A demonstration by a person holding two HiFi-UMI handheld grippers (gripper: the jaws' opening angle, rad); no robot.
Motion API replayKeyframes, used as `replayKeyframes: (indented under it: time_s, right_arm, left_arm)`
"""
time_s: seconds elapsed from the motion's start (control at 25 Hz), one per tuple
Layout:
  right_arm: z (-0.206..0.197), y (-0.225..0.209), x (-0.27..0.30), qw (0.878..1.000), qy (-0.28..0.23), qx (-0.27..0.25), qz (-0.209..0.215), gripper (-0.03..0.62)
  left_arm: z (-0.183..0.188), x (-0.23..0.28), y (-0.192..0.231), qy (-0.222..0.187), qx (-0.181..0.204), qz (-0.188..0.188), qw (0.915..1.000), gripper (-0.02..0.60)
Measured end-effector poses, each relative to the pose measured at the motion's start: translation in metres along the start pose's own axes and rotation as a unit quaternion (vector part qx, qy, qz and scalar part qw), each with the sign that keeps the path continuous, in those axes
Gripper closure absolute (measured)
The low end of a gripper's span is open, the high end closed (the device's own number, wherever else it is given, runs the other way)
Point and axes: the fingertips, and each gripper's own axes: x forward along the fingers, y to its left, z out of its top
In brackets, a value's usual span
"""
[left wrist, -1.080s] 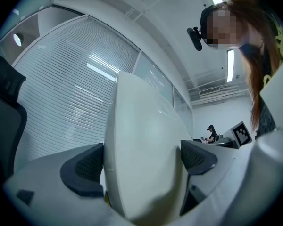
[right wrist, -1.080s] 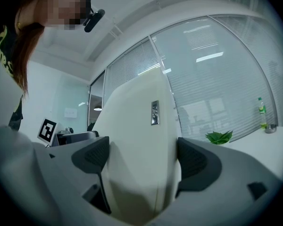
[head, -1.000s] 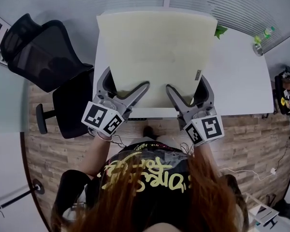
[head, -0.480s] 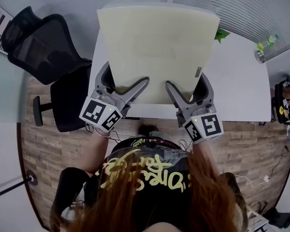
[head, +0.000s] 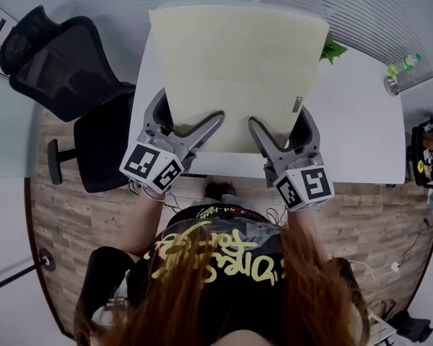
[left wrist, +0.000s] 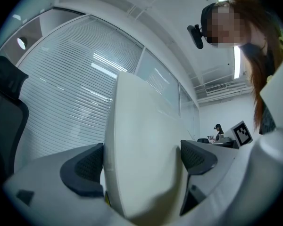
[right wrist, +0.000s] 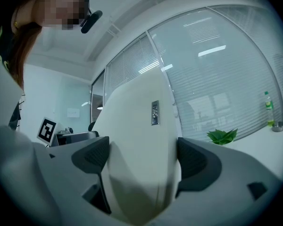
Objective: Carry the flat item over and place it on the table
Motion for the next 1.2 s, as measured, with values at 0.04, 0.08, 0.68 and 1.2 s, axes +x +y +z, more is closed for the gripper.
replayKeyframes:
  time_s: [0.04,0.08,0.68,1.2]
  right_arm:
    - [-0.002,-0.001,0.001,1.0,0.002,0.001,-0.001,0.16]
    - [-0.004,-0.003,0.001,1.0,0.005,0.004,-0.001,0.16]
    - [-0.049,-0.021,0.007,0.997,0.06,0.055,-0.012,0.16]
    - [-0.092,-0.036,0.011,0.989,0.116,0.095,-0.021,0.161]
  left_arm:
    - [-0.002,0.001,0.001,0.002,-0.002,0.0,1.0,0.08]
    - [-0.004,0.002,0.002,0.004,-0.004,0.001,1.0,0.08]
    - [-0.051,0.011,0.014,0.065,-0.051,0.017,0.9964,0.078]
    - [-0.096,0.017,0.023,0.122,-0.087,0.034,0.9881,0.077]
